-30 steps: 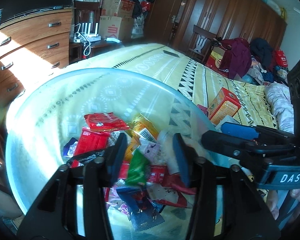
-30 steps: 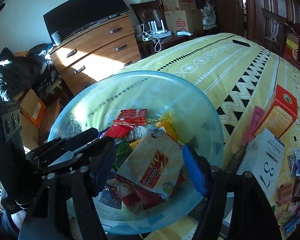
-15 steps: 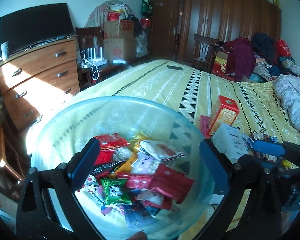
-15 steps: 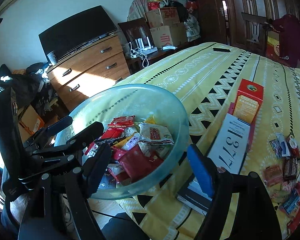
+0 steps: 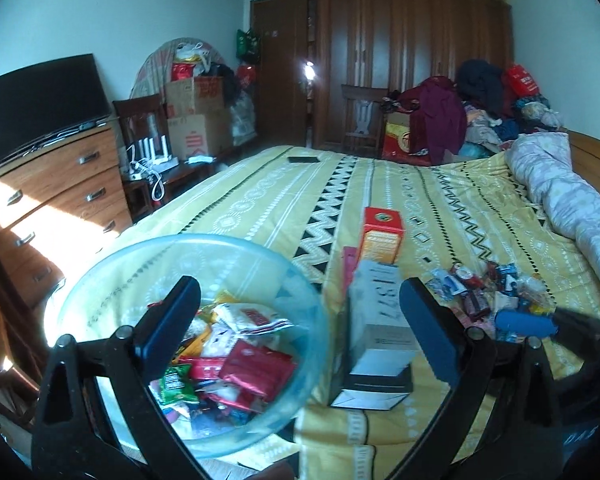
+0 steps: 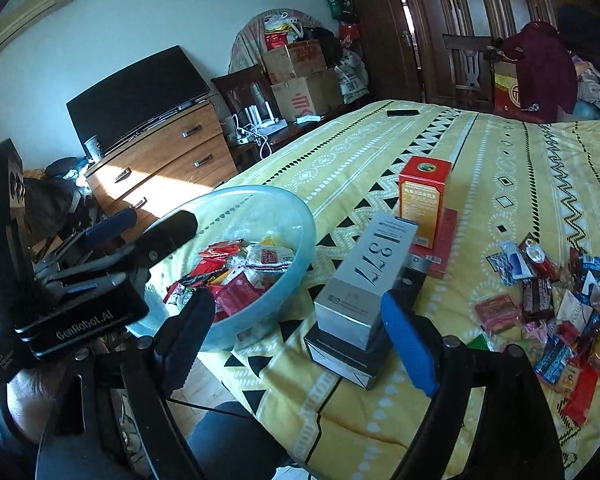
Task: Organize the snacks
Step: 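Open both grippers to drop the white bag and green packet into the bowl, then move both grippers back over the snack pile on the bed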
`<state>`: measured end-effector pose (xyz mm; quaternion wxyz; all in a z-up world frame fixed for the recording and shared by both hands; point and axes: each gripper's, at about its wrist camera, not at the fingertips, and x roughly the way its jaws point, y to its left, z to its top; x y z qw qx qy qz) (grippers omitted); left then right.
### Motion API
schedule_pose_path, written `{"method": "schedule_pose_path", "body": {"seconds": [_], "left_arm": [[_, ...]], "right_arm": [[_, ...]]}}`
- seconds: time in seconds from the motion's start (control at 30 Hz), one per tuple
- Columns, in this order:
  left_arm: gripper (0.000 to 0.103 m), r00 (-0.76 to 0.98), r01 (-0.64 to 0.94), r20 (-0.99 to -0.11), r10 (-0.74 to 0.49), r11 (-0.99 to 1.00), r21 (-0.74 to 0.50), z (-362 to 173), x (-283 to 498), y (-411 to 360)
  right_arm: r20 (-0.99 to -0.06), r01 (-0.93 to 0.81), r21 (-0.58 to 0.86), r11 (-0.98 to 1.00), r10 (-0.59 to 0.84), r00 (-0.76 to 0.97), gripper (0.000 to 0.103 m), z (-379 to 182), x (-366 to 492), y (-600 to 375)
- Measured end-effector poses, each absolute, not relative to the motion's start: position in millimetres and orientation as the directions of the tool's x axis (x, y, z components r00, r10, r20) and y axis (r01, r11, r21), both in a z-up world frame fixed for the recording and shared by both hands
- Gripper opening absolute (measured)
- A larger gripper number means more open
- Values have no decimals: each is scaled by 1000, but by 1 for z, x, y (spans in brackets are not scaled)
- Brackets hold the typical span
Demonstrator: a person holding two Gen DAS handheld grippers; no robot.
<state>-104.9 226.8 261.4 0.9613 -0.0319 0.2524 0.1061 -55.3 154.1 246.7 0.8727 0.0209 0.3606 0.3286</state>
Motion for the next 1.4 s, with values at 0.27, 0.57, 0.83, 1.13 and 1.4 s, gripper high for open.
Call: {"method": "schedule_pose_path", "body": {"seconds": [0.27,0.57,0.83,1.13,1.4], "left_arm": [[100,901,-46,-433,42,999,2,273,-118,154],[100,800,198,-567,-200,978,-65,240,-87,73],[89,618,244,-736,-275,958,-153,160,-26,39],[73,534,175,-817,-216,974,-143,90,84,27],[79,468,68,-883,-15,997,19,23,162,37]], "right_arm": [[-729,-413,280,866,472,496,89,170,-113,49],[-768,-163,359,919,391,507,89,110,-159,-81],[-770,-81,423,903,405,493,89,76,-143,-124],[-783,-33,442,896,404,473,89,51,-119,-163],[-809,32,449,893,391,439,89,27,-113,-194]]}}
